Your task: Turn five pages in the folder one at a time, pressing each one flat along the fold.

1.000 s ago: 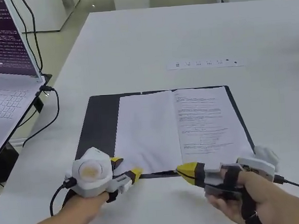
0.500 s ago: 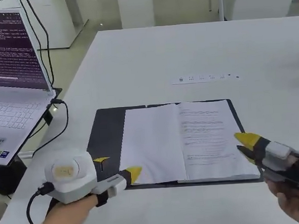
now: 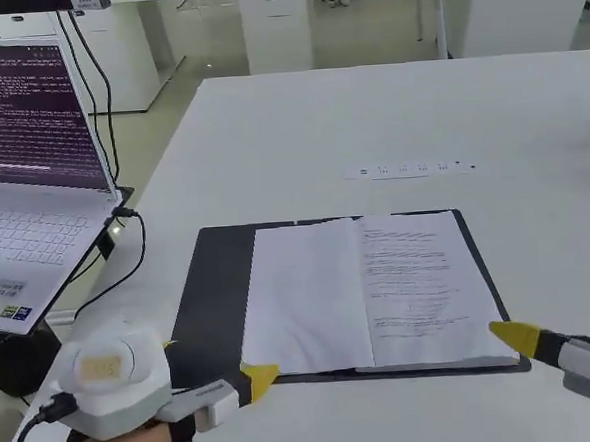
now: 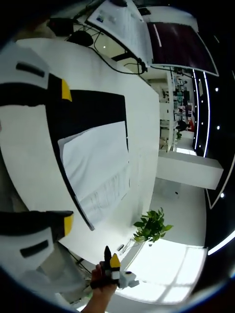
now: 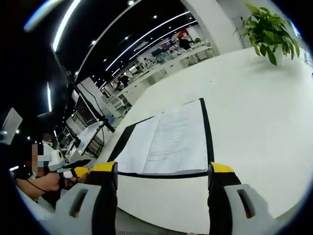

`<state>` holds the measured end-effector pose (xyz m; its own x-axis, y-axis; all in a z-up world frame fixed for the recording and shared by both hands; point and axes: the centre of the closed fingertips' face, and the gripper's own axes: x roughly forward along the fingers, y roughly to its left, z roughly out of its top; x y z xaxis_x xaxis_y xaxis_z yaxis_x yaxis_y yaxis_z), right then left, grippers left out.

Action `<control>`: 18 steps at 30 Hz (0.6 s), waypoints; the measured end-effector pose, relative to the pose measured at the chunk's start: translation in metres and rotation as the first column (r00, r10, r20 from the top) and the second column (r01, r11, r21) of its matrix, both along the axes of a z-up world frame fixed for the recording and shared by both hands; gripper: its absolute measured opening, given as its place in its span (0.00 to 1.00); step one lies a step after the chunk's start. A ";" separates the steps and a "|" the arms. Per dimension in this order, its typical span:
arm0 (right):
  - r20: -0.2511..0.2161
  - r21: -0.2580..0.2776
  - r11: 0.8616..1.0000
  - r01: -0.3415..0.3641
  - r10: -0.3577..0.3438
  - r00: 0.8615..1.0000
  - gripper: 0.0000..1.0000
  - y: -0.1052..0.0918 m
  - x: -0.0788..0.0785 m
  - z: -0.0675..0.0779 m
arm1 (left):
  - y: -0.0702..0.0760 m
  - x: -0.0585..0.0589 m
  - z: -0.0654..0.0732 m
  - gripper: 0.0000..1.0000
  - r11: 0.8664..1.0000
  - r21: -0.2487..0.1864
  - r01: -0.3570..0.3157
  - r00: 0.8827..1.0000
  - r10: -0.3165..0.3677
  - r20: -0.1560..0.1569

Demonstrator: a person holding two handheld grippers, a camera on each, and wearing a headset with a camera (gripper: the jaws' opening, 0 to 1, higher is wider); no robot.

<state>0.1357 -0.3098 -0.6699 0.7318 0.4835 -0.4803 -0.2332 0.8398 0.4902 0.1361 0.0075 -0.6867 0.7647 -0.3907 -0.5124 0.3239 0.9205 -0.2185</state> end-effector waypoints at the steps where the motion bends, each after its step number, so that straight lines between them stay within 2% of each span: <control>1: 0.001 -0.019 1.000 -0.004 0.004 1.000 0.78 -0.003 -0.002 -0.003 | -0.001 -0.002 0.001 0.93 1.000 0.000 0.003 1.000 -0.003 -0.002; 2: -0.002 -0.037 0.999 -0.005 0.005 1.000 0.80 -0.005 -0.004 -0.005 | -0.002 -0.004 0.001 0.93 1.000 0.003 0.007 1.000 -0.007 -0.006; 3: 0.004 -0.078 0.997 -0.012 0.013 1.000 0.81 -0.010 -0.007 -0.008 | -0.003 -0.007 0.002 0.93 1.000 0.013 0.010 1.000 -0.010 -0.005; 4: 0.010 -0.105 0.994 -0.014 0.015 1.000 0.83 -0.013 -0.008 -0.010 | -0.002 -0.007 0.003 0.94 1.000 0.021 0.005 1.000 -0.006 0.005; 5: 0.005 -0.142 0.990 -0.024 0.025 1.000 0.85 -0.017 -0.012 -0.015 | -0.002 -0.008 0.004 0.95 1.000 0.021 0.001 1.000 -0.001 0.009; 6: -0.001 -0.154 0.987 -0.036 0.036 0.999 0.86 -0.018 -0.015 -0.018 | -0.004 -0.009 0.004 0.96 1.000 0.011 0.001 1.000 -0.001 0.006; 8: -0.018 -0.142 0.989 -0.040 0.038 0.999 0.88 -0.019 -0.020 -0.024 | -0.007 -0.011 0.004 0.96 1.000 0.000 -0.005 1.000 0.005 -0.006; 11: -0.025 -0.126 0.991 -0.043 0.040 0.999 0.92 -0.023 -0.024 -0.028 | -0.007 -0.014 0.006 0.96 1.000 0.022 -0.002 1.000 0.002 0.002; 15: 0.014 -0.131 0.991 -0.036 0.038 0.999 0.97 -0.025 -0.022 -0.020 | -0.009 -0.016 0.004 0.99 0.999 0.032 0.011 1.000 -0.011 -0.012; 16: 0.030 -0.124 0.992 -0.032 0.036 0.999 0.98 -0.024 -0.019 -0.016 | -0.010 -0.016 0.006 0.99 0.999 0.038 0.014 1.000 -0.014 -0.007; 17: 0.049 -0.121 0.992 -0.023 0.029 0.998 1.00 -0.025 -0.017 -0.013 | -0.010 -0.016 0.006 0.99 0.999 0.050 0.020 1.000 -0.019 -0.001; 18: 0.062 -0.126 0.992 -0.024 0.032 0.998 1.00 -0.025 -0.014 -0.012 | -0.010 -0.017 0.005 0.99 0.997 0.068 0.034 0.999 -0.034 -0.008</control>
<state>0.1212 -0.3352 -0.6823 0.7498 0.4433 -0.4912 -0.2847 0.8863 0.3653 0.1191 -0.0026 -0.6821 0.7479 -0.3804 -0.5439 0.3540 0.9218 -0.1580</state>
